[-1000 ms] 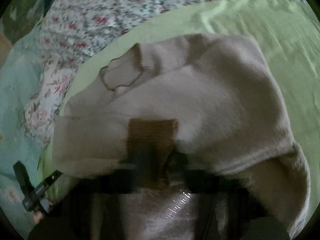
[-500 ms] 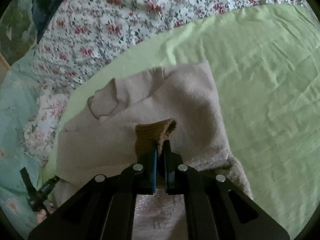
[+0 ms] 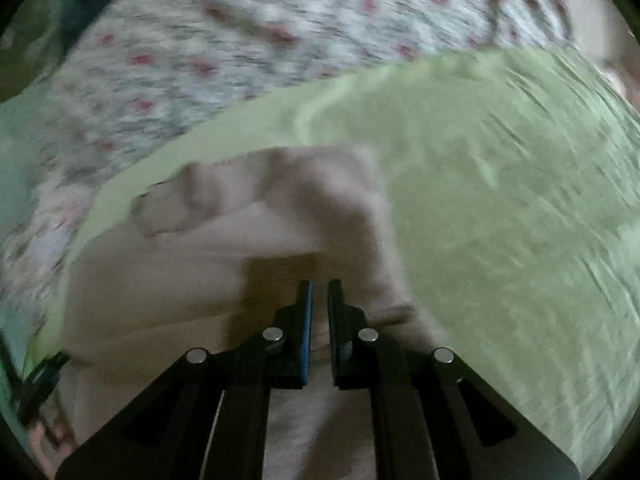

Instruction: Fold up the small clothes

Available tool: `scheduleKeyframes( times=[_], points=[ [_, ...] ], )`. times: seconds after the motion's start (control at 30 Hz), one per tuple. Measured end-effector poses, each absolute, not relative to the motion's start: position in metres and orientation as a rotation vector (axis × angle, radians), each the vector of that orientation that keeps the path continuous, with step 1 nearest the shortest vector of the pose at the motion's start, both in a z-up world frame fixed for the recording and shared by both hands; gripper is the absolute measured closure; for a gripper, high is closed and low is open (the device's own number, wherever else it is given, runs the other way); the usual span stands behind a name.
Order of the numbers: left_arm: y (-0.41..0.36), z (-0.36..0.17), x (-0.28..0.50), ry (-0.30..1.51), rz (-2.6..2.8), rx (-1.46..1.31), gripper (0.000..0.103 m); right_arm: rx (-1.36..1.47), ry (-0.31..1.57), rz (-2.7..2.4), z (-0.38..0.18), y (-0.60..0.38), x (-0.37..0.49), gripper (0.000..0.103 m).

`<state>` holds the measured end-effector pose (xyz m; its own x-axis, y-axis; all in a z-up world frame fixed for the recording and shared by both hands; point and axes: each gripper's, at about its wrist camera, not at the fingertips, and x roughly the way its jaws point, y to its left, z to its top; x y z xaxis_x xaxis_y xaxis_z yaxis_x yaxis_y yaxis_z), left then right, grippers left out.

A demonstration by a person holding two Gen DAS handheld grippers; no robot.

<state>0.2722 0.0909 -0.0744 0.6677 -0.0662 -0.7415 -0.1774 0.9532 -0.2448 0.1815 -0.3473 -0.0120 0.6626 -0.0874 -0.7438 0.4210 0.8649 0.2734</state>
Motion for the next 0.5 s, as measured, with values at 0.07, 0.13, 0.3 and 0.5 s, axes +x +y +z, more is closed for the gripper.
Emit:
scheduleKeyframes(
  times=[0.07, 0.13, 0.3, 0.5],
  points=[
    [0.091, -0.074, 0.272, 0.842, 0.06, -0.309, 0.03, 0.436, 0.847, -0.211, -0.018, -0.336, 0.19, 0.093],
    [0.092, -0.073, 0.269, 0.841, 0.048, -0.305, 0.03, 0.391, 0.944, -0.3, -0.034, -0.339, 0.194, 0.093],
    [0.092, -0.069, 0.236, 0.87, -0.039, -0.299, 0.028, 0.578, 0.894, -0.344, -0.022, -0.368, 0.145, 0.092],
    [0.093, -0.063, 0.147, 0.905, -0.209, -0.259, 0.022, 0.589, 0.8, -0.247, 0.012, -0.348, 0.056, 0.051]
  ],
)
